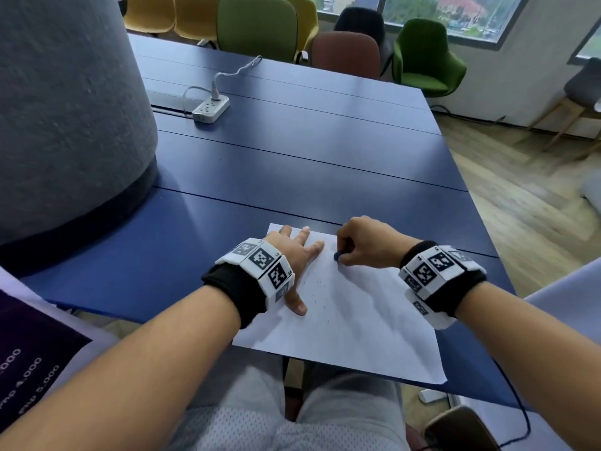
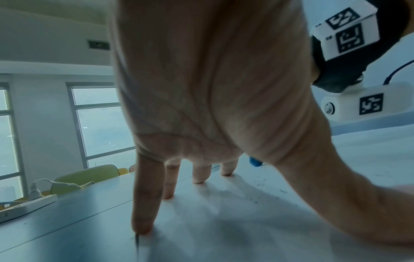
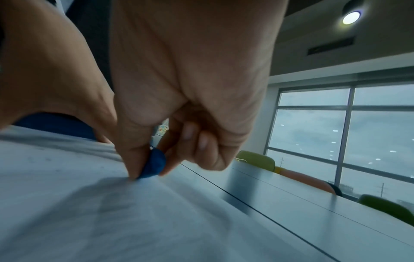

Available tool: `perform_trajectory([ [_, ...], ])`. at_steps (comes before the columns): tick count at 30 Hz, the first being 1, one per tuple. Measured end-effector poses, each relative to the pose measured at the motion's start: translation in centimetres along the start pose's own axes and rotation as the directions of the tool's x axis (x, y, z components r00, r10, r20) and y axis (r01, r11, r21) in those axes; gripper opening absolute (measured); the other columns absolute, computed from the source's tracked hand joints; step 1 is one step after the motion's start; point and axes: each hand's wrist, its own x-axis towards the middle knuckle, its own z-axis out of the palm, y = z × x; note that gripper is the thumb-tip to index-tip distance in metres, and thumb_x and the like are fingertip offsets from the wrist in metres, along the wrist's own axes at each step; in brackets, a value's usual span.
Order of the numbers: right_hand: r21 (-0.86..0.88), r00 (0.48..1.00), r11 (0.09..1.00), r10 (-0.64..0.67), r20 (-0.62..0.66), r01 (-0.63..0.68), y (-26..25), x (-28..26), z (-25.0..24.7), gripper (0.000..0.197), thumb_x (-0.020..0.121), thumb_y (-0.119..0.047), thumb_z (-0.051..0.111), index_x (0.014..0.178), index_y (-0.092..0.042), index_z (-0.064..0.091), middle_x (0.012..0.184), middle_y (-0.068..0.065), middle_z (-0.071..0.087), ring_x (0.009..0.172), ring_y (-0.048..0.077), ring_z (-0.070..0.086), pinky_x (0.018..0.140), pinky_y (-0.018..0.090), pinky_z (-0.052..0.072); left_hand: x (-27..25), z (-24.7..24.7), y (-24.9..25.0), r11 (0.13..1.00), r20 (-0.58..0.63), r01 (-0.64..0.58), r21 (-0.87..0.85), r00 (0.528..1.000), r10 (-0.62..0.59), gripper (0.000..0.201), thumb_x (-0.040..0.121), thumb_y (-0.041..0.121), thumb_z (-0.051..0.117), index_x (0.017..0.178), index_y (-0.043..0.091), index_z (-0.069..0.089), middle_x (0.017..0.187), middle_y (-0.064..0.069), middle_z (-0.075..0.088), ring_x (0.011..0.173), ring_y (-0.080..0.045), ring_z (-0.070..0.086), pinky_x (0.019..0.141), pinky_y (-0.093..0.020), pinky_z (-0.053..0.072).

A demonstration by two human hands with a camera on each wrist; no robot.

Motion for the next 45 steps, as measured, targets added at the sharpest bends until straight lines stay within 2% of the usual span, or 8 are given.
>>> perform_trajectory([
  [5, 0.075, 0.982, 0.993, -0.104, 0.161, 0.093, -1.0, -1.0, 0.2, 0.017, 0.074, -0.019, 0.077, 0.065, -0.018, 0.063, 0.057, -0.011, 0.057, 0.048, 0.002, 0.048, 0.049, 0.016, 0.041, -0.1, -0.1, 0.0, 1.000, 0.007, -0.003, 0.000, 1.000, 0.003, 0.136, 0.059, 0.064, 0.082, 0.156, 0.031, -0.006, 0.164, -0.005, -0.009, 0.148, -0.037, 0.004, 0.115, -0.047, 0.024],
  [10, 0.078, 0.999, 0.996, -0.041, -0.007, 0.041, -0.3, -0.3, 0.3, 0.018, 0.073, -0.020, 0.076, 0.063, -0.022, 0.061, 0.060, -0.010, 0.058, 0.056, 0.008, 0.053, 0.062, 0.033, 0.053, -0.1, -0.1, 0.0, 1.000, 0.009, -0.002, -0.013, 1.000, 0.002, 0.135, 0.059, 0.063, 0.083, 0.156, 0.032, -0.006, 0.164, -0.004, -0.010, 0.148, -0.037, 0.003, 0.114, -0.048, 0.025],
  [14, 0.108, 0.974, 0.989, -0.120, 0.192, 0.101, -1.2, -1.2, 0.1, 0.014, 0.073, -0.019, 0.080, 0.067, -0.021, 0.067, 0.059, -0.012, 0.061, 0.049, 0.000, 0.052, 0.050, 0.015, 0.042, -0.2, -0.2, 0.0, 1.000, 0.011, 0.006, 0.000, 1.000, -0.006, 0.135, 0.060, 0.063, 0.082, 0.156, 0.031, -0.007, 0.164, -0.004, -0.011, 0.149, -0.036, 0.002, 0.116, -0.047, 0.023],
  [18, 0.100, 0.998, 0.993, -0.064, 0.028, 0.061, -0.8, -0.7, 0.3, 0.012, 0.073, -0.022, 0.079, 0.069, -0.020, 0.068, 0.065, -0.009, 0.064, 0.058, 0.008, 0.057, 0.060, 0.030, 0.053, -0.1, -0.2, 0.0, 1.000, 0.020, -0.001, -0.006, 1.000, 0.002, 0.134, 0.060, 0.063, 0.082, 0.156, 0.031, -0.007, 0.164, -0.004, -0.011, 0.149, -0.037, 0.003, 0.115, -0.048, 0.024],
  [23, 0.107, 0.956, 0.989, -0.128, 0.264, 0.103, -1.9, -1.7, 0.1, 0.013, 0.072, -0.019, 0.080, 0.068, -0.022, 0.068, 0.056, -0.019, 0.062, 0.052, -0.001, 0.054, 0.052, 0.016, 0.043, 0.0, -0.1, -0.1, 1.000, 0.016, 0.002, -0.002, 1.000, -0.002, 0.136, 0.058, 0.064, 0.083, 0.156, 0.031, -0.006, 0.164, -0.005, -0.011, 0.148, -0.038, 0.004, 0.115, -0.049, 0.024],
  [27, 0.074, 0.995, 0.995, -0.075, 0.059, 0.071, -1.6, -1.3, 0.3, 0.011, 0.073, -0.020, 0.078, 0.071, -0.019, 0.068, 0.067, -0.010, 0.064, 0.057, 0.005, 0.054, 0.063, 0.031, 0.053, 0.0, 0.0, -0.1, 1.000, 0.015, -0.005, -0.002, 1.000, 0.005, 0.135, 0.060, 0.063, 0.082, 0.156, 0.031, -0.006, 0.164, -0.004, -0.011, 0.148, -0.037, 0.003, 0.115, -0.048, 0.024],
  [31, 0.143, 0.924, 0.983, -0.155, 0.349, 0.111, -2.5, -2.6, 0.4, 0.010, 0.071, -0.019, 0.081, 0.077, -0.016, 0.073, 0.066, -0.015, 0.066, 0.056, -0.001, 0.054, 0.061, 0.024, 0.048, 0.1, -0.1, -0.2, 1.000, 0.016, -0.004, 0.004, 1.000, 0.004, 0.137, 0.059, 0.064, 0.083, 0.156, 0.030, -0.007, 0.164, -0.006, -0.011, 0.148, -0.038, 0.001, 0.116, -0.046, 0.022],
  [45, 0.125, 0.984, 0.988, -0.109, 0.143, 0.092, -2.4, -2.8, 0.7, 0.008, 0.073, -0.020, 0.079, 0.074, -0.020, 0.072, 0.075, -0.007, 0.068, 0.061, 0.006, 0.055, 0.060, 0.025, 0.049, 0.1, 0.0, 0.0, 1.000, 0.015, -0.005, -0.001, 1.000, 0.005, 0.135, 0.061, 0.064, 0.082, 0.156, 0.030, -0.009, 0.164, -0.005, -0.012, 0.149, -0.036, 0.000, 0.117, -0.045, 0.021],
])
